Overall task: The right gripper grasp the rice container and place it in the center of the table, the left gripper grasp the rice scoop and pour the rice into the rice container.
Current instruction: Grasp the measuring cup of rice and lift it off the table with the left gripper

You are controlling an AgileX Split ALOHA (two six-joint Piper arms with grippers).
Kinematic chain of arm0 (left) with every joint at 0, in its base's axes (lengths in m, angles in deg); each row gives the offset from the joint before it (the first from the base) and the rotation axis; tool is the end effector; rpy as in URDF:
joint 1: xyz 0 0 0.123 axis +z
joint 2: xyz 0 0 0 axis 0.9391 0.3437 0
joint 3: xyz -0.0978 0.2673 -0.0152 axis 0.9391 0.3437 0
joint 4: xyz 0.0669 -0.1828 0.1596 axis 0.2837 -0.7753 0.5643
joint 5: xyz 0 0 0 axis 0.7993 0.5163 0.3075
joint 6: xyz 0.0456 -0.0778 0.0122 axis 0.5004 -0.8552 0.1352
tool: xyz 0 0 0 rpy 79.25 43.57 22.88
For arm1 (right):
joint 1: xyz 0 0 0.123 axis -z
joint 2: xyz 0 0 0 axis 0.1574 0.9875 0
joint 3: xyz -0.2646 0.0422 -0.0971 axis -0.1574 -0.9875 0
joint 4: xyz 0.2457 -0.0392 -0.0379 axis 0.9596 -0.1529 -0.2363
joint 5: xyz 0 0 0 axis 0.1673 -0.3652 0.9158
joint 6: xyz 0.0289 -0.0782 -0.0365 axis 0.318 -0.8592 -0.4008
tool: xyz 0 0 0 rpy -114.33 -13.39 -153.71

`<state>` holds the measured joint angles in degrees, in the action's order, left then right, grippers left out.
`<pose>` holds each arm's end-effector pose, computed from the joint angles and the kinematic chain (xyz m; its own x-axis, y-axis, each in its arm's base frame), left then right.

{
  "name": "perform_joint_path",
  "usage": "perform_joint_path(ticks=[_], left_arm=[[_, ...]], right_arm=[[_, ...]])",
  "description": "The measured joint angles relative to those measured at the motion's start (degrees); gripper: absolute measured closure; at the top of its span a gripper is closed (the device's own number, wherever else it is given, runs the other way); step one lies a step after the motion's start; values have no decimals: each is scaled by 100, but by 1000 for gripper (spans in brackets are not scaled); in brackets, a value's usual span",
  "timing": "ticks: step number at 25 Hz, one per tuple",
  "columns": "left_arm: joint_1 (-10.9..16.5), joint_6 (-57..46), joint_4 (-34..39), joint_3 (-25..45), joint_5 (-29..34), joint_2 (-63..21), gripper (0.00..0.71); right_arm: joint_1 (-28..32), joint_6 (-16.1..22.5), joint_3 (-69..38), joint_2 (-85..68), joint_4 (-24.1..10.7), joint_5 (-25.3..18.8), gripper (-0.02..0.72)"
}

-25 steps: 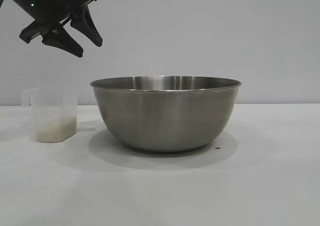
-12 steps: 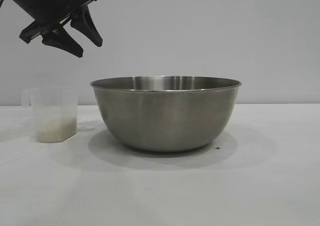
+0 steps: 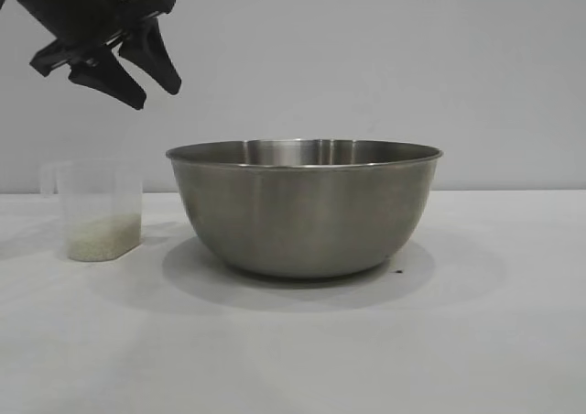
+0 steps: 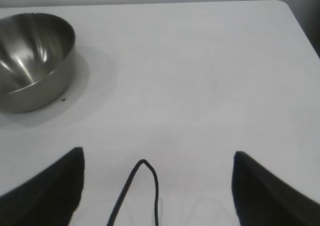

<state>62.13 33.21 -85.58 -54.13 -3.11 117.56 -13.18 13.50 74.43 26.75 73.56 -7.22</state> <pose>0.4032 -0.0900 0.2246 -0.6498 0.0832 -0.7555 0.4065 0.8780 -0.2529 -0.0099 0.0038 0.2684 -0.5184 -0.0045 -0.8551 -0.0967 0.9939 0.0534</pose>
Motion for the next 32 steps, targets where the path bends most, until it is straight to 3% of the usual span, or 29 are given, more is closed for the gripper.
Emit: perform_joint_path(ticks=[9,19,27,32], left_arm=[[411,-902,1083,0,976,-1081,385],[436,-2985,3438,0,2599,-1863,385],[445,-3456,4073,900,2689,-2816,385],[445,-3516,4082,1881,2092,-3523,385]], right_arm=[[0,0,0,0,0,0,141],[0,0,0,0,0,0,141],[0,0,0,0,8,0,141],[0,0,0,0,8,0,141]])
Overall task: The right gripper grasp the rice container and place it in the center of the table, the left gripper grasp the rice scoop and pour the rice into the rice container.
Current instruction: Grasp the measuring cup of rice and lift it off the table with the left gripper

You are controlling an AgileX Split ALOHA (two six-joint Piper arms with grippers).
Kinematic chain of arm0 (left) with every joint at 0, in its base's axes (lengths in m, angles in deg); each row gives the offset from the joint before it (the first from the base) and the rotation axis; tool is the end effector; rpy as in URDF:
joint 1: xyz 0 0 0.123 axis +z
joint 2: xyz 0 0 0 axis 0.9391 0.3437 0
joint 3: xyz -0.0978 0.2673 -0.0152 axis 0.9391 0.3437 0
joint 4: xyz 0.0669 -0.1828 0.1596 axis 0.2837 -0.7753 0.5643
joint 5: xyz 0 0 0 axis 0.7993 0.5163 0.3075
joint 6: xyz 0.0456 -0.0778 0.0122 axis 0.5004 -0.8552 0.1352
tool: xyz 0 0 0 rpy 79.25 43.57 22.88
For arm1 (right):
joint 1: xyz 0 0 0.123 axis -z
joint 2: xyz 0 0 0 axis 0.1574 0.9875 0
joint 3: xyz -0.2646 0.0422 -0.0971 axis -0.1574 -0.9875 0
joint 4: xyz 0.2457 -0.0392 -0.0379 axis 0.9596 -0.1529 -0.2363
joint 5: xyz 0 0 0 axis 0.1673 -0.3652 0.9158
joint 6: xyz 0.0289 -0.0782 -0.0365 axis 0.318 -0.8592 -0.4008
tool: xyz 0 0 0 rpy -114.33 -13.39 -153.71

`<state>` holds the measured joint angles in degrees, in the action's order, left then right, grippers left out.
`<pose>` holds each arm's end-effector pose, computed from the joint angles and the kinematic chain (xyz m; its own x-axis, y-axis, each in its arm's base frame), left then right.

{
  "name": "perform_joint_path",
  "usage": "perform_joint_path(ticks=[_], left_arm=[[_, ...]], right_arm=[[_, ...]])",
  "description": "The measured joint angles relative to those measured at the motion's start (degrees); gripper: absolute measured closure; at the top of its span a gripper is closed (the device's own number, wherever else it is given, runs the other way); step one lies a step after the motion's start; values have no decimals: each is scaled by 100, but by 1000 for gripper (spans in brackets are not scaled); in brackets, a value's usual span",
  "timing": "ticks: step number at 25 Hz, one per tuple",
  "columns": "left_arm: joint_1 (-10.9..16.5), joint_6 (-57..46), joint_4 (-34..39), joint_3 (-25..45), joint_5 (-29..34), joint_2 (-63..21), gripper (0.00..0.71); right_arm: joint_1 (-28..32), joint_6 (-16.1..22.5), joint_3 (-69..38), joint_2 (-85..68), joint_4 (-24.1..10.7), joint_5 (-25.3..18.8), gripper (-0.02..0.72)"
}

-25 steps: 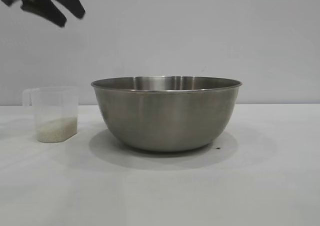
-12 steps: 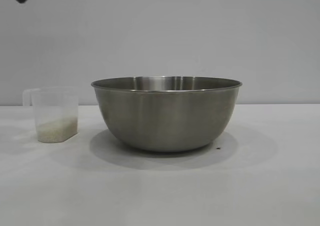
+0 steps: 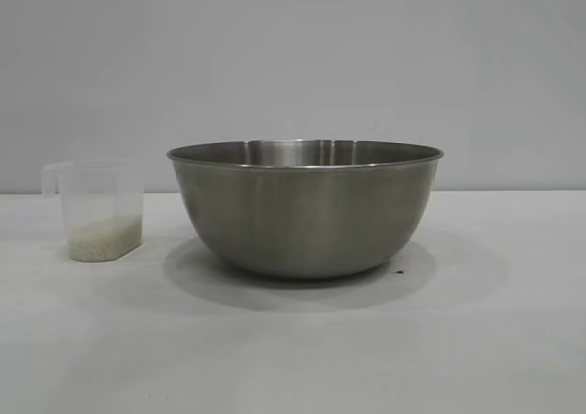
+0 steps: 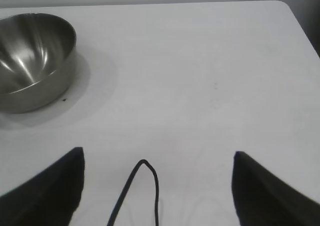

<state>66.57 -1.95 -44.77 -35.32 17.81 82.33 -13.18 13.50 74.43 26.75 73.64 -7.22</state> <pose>0.2429 -0.0396 0.2967 -0.7843 0.2050 -0.5855 0.3456 0.9282 -0.1379 -0.0099 0.0039 0.2684 -0.5185 -0.0039 -0.8551 -0.0974 0.9937 0.0546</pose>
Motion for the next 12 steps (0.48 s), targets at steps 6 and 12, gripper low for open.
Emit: perform_joint_path(ticks=[6,12], left_arm=[[0,-28,-338,1442,-1494,-906,385],[0,17,-993,2598,-2759,-1557,385]], right_arm=[[0,0,0,0,0,0,141],[0,0,0,0,0,0,141]])
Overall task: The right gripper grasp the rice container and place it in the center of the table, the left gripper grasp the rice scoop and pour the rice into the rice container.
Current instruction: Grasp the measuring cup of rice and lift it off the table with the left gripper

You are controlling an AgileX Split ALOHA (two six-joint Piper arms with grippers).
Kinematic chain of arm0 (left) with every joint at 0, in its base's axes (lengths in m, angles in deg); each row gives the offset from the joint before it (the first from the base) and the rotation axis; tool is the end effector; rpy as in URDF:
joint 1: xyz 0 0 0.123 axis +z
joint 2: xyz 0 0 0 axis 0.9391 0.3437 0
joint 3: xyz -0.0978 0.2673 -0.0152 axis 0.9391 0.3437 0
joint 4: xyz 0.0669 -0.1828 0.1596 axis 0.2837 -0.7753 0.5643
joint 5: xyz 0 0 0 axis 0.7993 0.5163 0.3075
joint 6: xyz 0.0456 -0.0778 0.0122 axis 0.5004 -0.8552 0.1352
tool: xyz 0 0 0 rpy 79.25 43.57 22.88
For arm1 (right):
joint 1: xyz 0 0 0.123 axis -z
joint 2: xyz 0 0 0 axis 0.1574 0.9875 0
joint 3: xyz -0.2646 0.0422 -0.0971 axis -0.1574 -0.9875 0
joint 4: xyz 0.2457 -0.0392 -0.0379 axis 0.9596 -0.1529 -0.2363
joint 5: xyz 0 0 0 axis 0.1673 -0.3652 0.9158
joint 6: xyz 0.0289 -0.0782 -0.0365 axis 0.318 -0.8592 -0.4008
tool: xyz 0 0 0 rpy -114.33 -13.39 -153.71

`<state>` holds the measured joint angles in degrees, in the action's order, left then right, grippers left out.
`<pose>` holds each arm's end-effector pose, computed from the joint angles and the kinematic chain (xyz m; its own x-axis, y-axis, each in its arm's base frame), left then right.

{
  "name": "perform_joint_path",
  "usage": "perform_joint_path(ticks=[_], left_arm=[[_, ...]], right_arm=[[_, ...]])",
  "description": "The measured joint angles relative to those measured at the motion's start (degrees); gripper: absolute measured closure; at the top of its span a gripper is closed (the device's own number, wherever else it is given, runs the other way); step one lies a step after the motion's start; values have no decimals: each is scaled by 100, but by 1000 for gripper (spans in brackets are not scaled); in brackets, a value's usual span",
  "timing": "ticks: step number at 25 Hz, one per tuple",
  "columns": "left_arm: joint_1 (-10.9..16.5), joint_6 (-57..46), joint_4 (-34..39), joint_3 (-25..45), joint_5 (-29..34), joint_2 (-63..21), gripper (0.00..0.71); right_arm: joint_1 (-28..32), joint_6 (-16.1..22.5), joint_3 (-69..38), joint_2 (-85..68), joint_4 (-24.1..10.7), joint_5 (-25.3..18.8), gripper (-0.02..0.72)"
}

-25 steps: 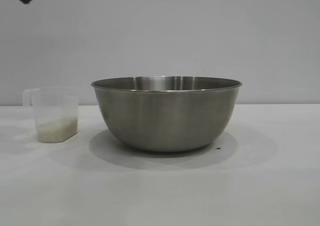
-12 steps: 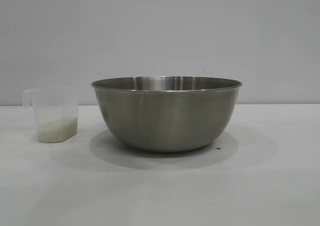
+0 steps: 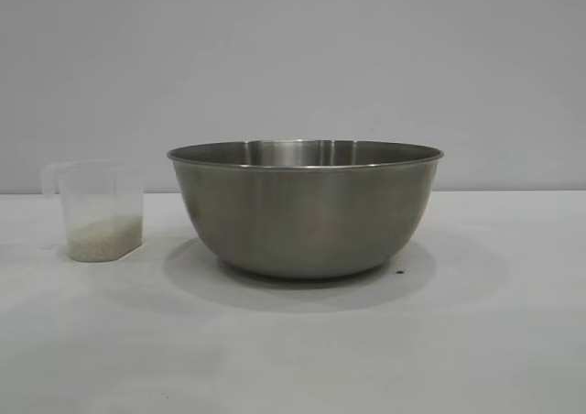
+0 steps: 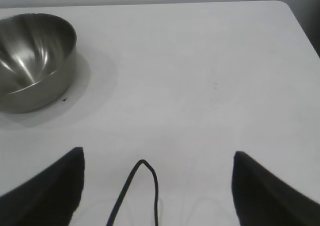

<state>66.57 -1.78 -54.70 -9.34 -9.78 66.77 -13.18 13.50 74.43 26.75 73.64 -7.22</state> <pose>0.1817 -0.0262 0.2443 -0.6396 -0.0559 -0.7666 0.1310 0.9748 -0.1803 -0.0099 0.0039 0.2684 -0.5185 -0.0039 -0.8551 -0.0974 0.9937 0.0546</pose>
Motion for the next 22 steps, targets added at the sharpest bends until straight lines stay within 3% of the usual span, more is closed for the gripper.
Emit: perform_joint_path(ticks=[7,13,17,22], left_arm=[[0,644,-974,824,-1122,-131,385],[-27,724,-1112,942,-1527,-131,385],[-512,724,-1112,1175,-2271,-11,385],[-1557,709,-1112,1743,-3823,388,385]], right_arm=[[0,0,0,0,0,0,141],[0,0,0,0,0,0,141],[0,0,0,0,0,0,141],[0,0,0,0,0,0,141]])
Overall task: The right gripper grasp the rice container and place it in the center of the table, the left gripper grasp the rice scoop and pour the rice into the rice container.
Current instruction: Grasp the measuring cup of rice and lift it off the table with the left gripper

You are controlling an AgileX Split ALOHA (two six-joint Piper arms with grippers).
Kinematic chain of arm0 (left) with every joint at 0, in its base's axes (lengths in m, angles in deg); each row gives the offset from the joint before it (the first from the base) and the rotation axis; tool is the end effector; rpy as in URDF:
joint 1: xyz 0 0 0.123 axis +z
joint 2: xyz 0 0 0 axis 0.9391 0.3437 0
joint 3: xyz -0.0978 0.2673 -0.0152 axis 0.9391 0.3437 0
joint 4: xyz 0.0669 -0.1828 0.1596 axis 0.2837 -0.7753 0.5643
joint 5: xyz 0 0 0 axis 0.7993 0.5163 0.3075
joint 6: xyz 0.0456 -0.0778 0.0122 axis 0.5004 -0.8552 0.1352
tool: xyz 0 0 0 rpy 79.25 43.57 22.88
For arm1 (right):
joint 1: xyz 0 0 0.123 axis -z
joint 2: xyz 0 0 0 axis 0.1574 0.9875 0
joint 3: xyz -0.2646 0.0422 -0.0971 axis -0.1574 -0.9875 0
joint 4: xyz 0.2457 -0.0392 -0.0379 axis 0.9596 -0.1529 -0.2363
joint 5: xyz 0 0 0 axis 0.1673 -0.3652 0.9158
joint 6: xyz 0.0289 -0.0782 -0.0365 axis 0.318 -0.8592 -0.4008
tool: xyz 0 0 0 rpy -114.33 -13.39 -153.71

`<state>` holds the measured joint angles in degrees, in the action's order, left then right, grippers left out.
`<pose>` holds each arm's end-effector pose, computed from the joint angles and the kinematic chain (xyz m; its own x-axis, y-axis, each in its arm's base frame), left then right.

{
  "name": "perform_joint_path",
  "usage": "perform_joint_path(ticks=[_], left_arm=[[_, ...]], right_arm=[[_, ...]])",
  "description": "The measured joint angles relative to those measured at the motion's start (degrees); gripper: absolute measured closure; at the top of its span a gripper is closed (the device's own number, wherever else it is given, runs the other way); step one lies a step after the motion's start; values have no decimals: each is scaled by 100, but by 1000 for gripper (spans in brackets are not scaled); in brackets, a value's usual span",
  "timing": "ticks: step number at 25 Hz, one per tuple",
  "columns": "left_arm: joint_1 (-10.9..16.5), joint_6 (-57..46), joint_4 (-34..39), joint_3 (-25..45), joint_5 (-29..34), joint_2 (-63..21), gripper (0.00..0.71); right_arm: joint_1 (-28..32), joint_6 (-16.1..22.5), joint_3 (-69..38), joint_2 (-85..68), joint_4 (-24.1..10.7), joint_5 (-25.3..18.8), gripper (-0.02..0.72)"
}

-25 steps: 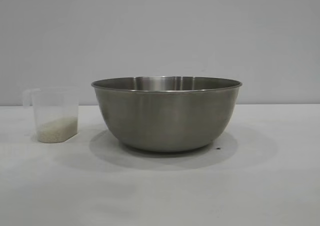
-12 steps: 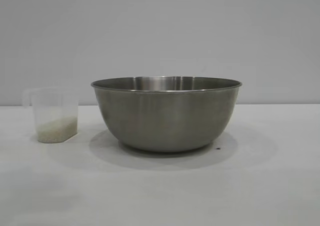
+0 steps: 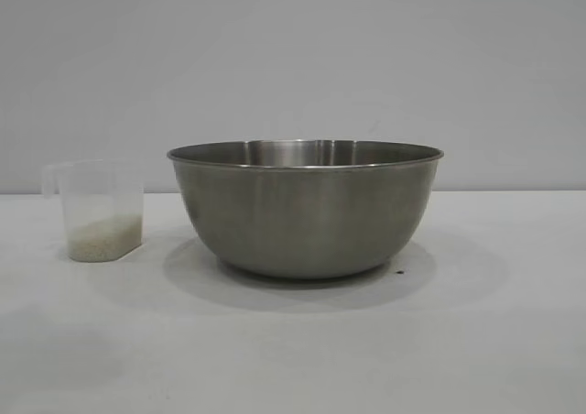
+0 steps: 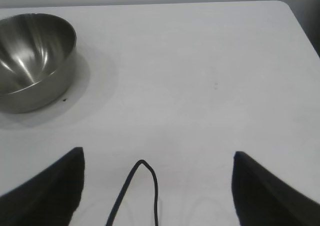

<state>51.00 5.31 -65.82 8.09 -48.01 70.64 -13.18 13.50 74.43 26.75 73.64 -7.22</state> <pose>0.1607 -0.0324 0.1827 -0.4842 0.0040 -0.8750 0.0462 0.9987 -0.0210 -0.0099 0.0039 0.2684 -0.5185 -0.0039 -0.8551 -0.0974 0.9937 0.0546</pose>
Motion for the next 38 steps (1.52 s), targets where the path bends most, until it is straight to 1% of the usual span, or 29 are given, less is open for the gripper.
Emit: perform_joint_path(ticks=[2,4,6,9,11,18,21,24,33,34,36,38], left_arm=[[-406,-35,0,161,-707,122,385],[-757,-110,98,249,-1211,256,385],[-928,-222,270,272,-1598,422,385],[-989,-491,574,281,-2051,856,385],[-994,-807,835,293,-2458,1305,385],[-994,-2268,1630,329,-4329,3108,385],[-994,-2576,1896,261,-4491,3735,385],[-1003,-2726,2067,205,-4518,4097,385],[-1016,-2840,1973,-122,-4540,4463,385],[-1016,-2830,1930,-181,-4540,4529,455],[-1016,-2830,1801,-284,-4540,4665,539],[-1016,-2819,1669,-372,-4540,4755,639]], right_arm=[[0,0,0,0,0,0,141],[0,0,0,0,0,0,141],[0,0,0,0,0,0,141],[0,0,0,0,0,0,141],[0,0,0,0,0,0,141],[0,0,0,0,0,0,141],[0,0,0,0,0,0,141],[0,0,0,0,0,0,141],[0,0,0,0,0,0,141],[0,0,0,0,0,0,141],[0,0,0,0,0,0,141],[0,0,0,0,0,0,141]])
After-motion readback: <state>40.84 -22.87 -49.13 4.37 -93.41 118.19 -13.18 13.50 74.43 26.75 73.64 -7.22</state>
